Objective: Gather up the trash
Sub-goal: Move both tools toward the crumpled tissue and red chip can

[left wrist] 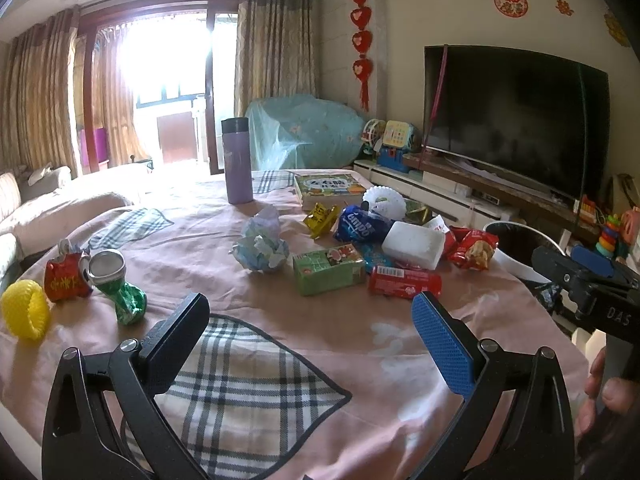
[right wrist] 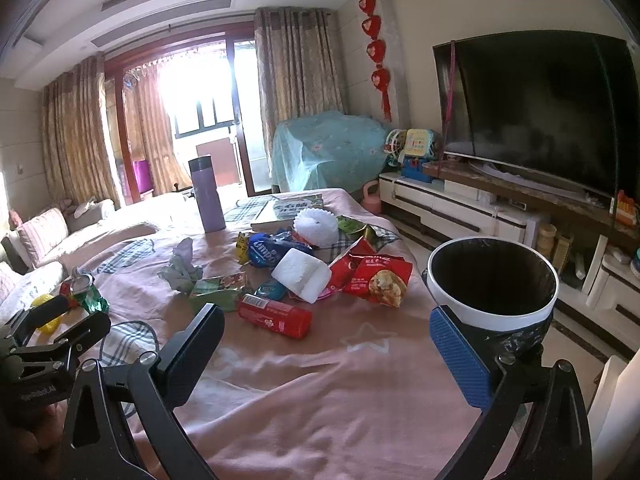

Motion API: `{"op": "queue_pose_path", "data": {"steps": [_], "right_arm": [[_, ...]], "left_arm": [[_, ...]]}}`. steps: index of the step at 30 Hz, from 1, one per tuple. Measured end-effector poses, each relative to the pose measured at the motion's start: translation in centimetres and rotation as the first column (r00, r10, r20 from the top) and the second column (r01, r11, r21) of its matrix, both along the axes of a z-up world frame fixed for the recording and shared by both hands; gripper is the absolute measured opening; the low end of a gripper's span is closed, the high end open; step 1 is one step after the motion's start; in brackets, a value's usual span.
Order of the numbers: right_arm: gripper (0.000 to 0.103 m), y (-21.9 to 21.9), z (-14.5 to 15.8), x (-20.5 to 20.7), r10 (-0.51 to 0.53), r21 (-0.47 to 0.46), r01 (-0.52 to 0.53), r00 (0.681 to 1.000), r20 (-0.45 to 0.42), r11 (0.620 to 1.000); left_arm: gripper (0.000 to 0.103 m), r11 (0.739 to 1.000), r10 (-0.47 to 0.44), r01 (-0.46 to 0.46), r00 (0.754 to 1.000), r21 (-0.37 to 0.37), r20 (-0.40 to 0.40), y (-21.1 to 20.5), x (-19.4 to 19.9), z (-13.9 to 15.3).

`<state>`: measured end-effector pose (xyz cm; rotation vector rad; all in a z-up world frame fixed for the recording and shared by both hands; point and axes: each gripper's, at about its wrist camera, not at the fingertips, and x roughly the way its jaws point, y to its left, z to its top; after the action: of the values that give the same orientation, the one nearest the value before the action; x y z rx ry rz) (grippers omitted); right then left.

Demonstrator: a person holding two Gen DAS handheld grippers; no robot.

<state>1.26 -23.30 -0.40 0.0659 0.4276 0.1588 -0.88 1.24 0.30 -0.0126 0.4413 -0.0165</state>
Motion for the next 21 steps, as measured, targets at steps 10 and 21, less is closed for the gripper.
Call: {"op": "queue_pose_path", "data": {"steps": [10, 21], "right_arm": [[0.103, 0.19, -0.09, 0.15, -0.002, 0.006, 0.002, 1.000, 0.000, 1.000], [0.103, 0.17, -0.16, 0.15, 0.000, 0.011, 0.000, 1.000, -0.004, 1.000]], "left_arm": [[0.103, 1.000, -0.003, 0.003, 1.000, 0.004, -0.003, 0.02, 0.01, -0.17], [0.103, 1.000, -0.006, 0.006, 1.000, -0.001, -0.010, -0.21, -0.06, -0.12]]}}
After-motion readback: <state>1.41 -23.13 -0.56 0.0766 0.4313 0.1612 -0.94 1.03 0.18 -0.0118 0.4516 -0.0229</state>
